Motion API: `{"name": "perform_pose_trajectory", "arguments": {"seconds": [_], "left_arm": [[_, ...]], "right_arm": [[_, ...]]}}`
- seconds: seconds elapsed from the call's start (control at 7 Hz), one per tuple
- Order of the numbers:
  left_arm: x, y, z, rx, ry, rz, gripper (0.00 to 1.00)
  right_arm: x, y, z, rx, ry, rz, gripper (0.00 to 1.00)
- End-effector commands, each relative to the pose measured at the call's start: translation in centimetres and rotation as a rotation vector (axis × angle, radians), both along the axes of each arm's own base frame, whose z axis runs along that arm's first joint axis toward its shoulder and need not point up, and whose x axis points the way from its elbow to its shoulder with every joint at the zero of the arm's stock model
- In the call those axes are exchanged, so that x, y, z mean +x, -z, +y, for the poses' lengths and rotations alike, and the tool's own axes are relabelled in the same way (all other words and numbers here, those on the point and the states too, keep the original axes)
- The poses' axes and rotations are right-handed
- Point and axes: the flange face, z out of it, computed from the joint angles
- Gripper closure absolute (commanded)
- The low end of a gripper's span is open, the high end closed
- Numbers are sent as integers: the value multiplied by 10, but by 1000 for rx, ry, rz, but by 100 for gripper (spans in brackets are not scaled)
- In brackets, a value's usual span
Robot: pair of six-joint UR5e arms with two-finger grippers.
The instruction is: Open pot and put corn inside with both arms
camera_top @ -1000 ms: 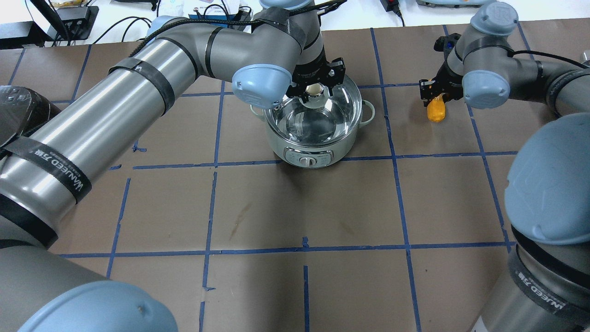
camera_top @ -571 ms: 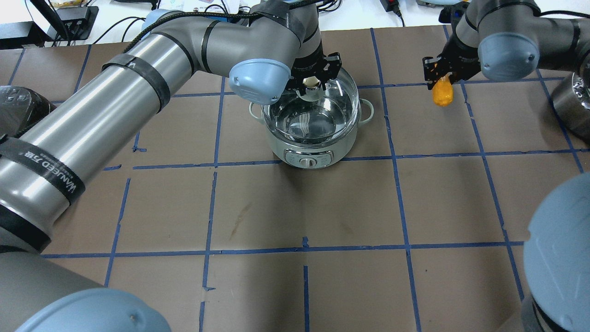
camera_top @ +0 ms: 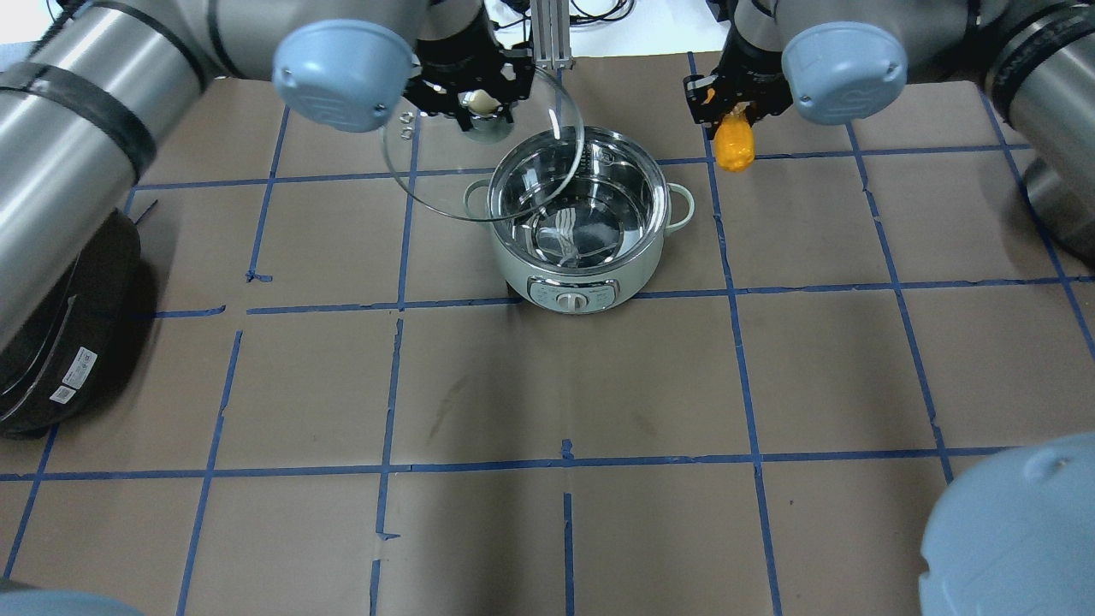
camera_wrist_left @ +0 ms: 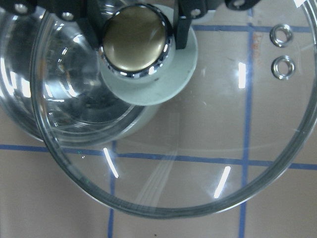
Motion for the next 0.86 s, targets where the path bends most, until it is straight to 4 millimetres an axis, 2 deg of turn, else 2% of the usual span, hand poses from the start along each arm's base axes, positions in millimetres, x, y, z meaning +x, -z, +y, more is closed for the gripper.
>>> {"name": "perform_pose_trajectory", "arguments": {"seconds": [0.0, 0.14, 0.29, 0.43, 0.57, 0.71], "left_arm": [[137, -4, -19, 28, 94, -44, 87], [164, 14, -30, 53, 92, -24, 87], [178, 41, -36, 88, 121, -25, 87], [219, 73, -40, 130, 74, 21, 87], [247, 96, -38, 148, 98, 94, 87], [250, 116, -40, 153, 106, 108, 87]], "right_arm": [[82, 7, 9, -6, -11, -12, 89], [126, 26, 17, 14, 19, -8, 90], [140, 45, 18, 30, 64, 15, 90], [151, 57, 17, 27, 80, -7, 90], [162, 67, 19, 28, 70, -1, 90], [160, 86, 24, 54, 69, 16, 89]]}}
